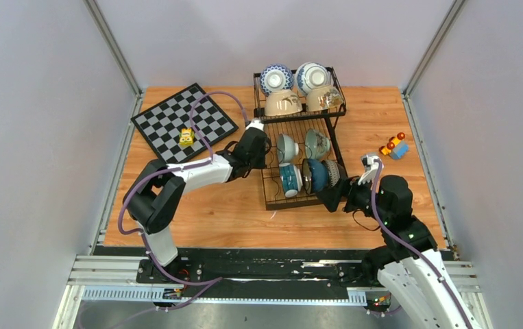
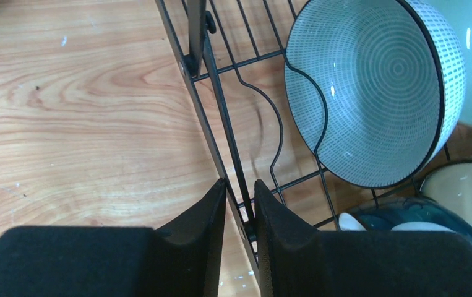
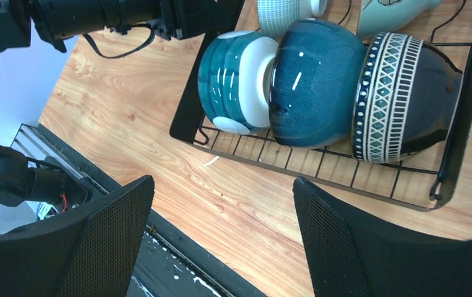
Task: Unload the bowls from the dish rack
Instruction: Adjust the dish rack at the center of the board, then pick up the bowl from the dish rack.
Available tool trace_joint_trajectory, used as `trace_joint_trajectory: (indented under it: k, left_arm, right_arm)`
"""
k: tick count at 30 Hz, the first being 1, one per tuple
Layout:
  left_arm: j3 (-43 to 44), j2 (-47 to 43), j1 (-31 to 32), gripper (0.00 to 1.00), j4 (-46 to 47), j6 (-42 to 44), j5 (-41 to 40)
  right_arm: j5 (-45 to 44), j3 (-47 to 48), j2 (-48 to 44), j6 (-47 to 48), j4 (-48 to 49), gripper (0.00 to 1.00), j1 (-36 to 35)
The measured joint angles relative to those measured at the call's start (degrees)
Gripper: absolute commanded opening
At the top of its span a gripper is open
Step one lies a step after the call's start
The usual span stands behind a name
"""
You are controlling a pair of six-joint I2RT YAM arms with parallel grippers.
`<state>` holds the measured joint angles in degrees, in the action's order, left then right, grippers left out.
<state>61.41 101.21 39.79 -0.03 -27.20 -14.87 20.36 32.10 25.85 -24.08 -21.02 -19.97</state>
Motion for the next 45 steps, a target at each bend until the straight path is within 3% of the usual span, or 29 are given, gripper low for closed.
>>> trace_joint_trajectory:
  k: [12, 20, 25, 30, 34, 39, 40, 41, 45]
  left_arm:
    - [2.9, 1.5, -2.4, 0.00, -2.7, 0.4, -0.1]
    - [0.3, 0.2, -3.1, 0.00, 0.2, -0.7, 0.7]
    - [-5.8, -4.4, -4.0, 0.21, 4.0, -1.9, 2.2]
    - [-11.8, -13.6, -4.9, 0.46, -0.3, -1.9, 3.2]
    - [-16.5, -21.6, -5.3, 0.56, -1.5, -2.5, 3.5]
    - [-17.5, -25.0, -5.5, 0.74, -2.9, -3.2, 4.8]
    - [-17.9, -25.7, -5.5, 0.79, -2.9, -3.6, 5.4]
    - [-18.7, -26.9, -5.5, 0.94, -2.9, -4.2, 5.9]
    - [-27.0, -36.3, -5.5, 1.00, 1.8, -9.7, 9.3]
  right_arm:
    - [-1.6, -0.5, -0.3, 0.9, 0.0, 0.88, -1.4]
    - [-3.0, 1.1, 0.0, 2.1, -0.5, 0.94, -1.6]
    - [-4.3, 2.8, 0.7, 2.6, -0.5, 0.95, -2.2]
    - [-5.3, 3.8, 1.9, 2.7, -0.4, 0.95, -2.5]
    - [-5.7, 3.9, 2.5, 2.7, -0.5, 0.95, -2.6]
    - [-6.9, 3.9, 3.0, 2.7, -0.5, 0.98, -2.6]
    - [-7.3, 4.0, 3.0, 2.5, -0.5, 0.98, -2.6]
    - [-7.8, 4.0, 3.0, 2.4, -0.5, 0.98, -2.6]
    - [-9.6, 3.9, 2.5, 1.3, -0.4, 0.98, -2.6]
